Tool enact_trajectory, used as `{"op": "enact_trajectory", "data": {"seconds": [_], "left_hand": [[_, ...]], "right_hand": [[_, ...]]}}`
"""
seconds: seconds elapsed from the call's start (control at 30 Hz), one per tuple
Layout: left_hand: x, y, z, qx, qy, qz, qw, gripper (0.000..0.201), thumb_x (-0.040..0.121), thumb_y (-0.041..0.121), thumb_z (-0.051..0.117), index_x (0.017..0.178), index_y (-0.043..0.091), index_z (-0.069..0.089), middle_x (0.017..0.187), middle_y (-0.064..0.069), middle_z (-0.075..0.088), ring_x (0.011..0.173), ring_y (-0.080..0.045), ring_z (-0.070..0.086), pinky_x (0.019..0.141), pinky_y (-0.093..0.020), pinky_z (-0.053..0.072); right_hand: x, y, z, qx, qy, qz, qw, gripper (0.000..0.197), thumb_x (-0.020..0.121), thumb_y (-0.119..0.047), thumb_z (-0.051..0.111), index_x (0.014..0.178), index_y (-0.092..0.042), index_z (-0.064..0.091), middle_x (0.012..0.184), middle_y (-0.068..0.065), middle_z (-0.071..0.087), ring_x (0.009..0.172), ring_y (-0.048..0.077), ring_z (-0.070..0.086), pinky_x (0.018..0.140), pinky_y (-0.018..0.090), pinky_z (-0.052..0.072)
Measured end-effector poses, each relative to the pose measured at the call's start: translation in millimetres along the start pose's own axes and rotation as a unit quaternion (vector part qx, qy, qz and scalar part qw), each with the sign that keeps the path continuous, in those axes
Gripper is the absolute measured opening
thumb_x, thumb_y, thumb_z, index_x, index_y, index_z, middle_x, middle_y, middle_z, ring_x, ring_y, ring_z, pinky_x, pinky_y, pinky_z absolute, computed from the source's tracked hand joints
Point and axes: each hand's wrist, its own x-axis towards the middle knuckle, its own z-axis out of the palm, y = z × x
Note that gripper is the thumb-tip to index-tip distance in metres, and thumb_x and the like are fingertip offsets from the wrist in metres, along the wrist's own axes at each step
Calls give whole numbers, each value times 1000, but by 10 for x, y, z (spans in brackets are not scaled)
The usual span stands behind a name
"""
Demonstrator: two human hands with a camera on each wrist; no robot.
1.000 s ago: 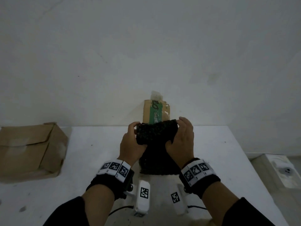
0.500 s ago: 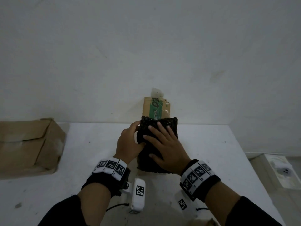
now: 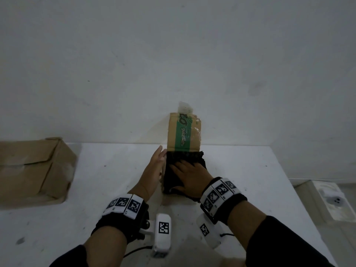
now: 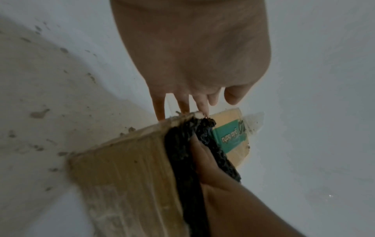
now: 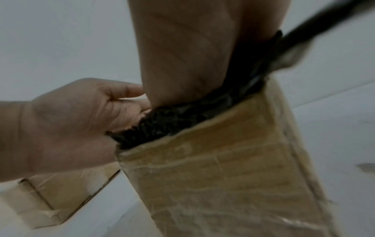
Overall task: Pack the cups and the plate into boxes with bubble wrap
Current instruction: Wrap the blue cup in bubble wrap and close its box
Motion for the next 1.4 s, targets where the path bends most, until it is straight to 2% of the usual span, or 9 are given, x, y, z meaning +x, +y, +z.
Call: {"op": "enact_trajectory", "data": {"seconds": [0.13,0.47,0.57,0.63,0.93,1.17,1.27,1.33,1.4], "left_hand": [[-34,-24,30,-4,-5,8,1000,45,102,20,16,147,15,16,151,2,27,138,-11,26,106,-25,27],[93,-270,36,67,-41,17,997,47,102,30,18,148,18,12,154,8,10,135,4,10,103,0,14],[110,-338,0,76,-35,29,996,65,90,57,24,146,27,14,153,15,10,141,0,10,119,-27,10],[120,-353,-9,83,-34,24,996,68,85,56,22,146,27,12,149,20,9,141,0,9,119,-29,8],[131,-400,3,111,-32,48,992,68,85,51,19,147,24,11,146,22,7,136,6,8,114,-20,7],[154,-439,-25,110,-42,47,992,64,90,55,20,146,26,10,145,22,6,138,3,7,113,-19,7],[162,-459,-22,56,-36,40,997,62,91,54,25,145,28,12,149,17,12,140,-1,12,117,-27,11],[158,-452,-18,62,-34,38,997,64,90,56,22,146,27,12,149,18,12,139,0,12,117,-26,11],[154,-445,-18,74,-39,40,996,63,91,56,19,146,27,11,146,22,11,139,2,10,114,-22,10]], "right_hand": [[75,-96,-90,-4,-28,35,999,75,91,-54,41,148,-15,12,154,5,18,142,21,13,108,42,20],[132,-86,-315,112,-56,10,992,55,88,-26,59,136,-7,39,136,13,44,125,29,43,100,41,40],[115,58,-485,115,-90,-40,989,59,85,-16,64,138,-9,41,139,11,47,127,27,45,106,36,36],[79,148,-459,82,-92,-50,991,75,78,-20,73,142,-19,34,143,6,42,129,25,42,106,40,38],[-49,87,-275,-82,-27,-23,996,79,82,-26,66,146,-25,20,146,8,30,128,28,36,98,40,38],[-155,-161,-366,129,23,29,991,44,90,-17,52,133,-11,47,135,11,43,122,28,45,92,37,44],[-219,-348,-285,189,189,148,952,60,84,-28,31,136,1,41,145,25,32,135,41,30,110,47,31],[-197,-423,-124,195,172,203,944,75,80,-39,21,140,6,31,147,32,24,138,47,21,112,52,20],[-115,-425,49,167,119,232,951,74,82,-42,29,134,9,41,139,34,37,130,47,36,105,55,34]]}}
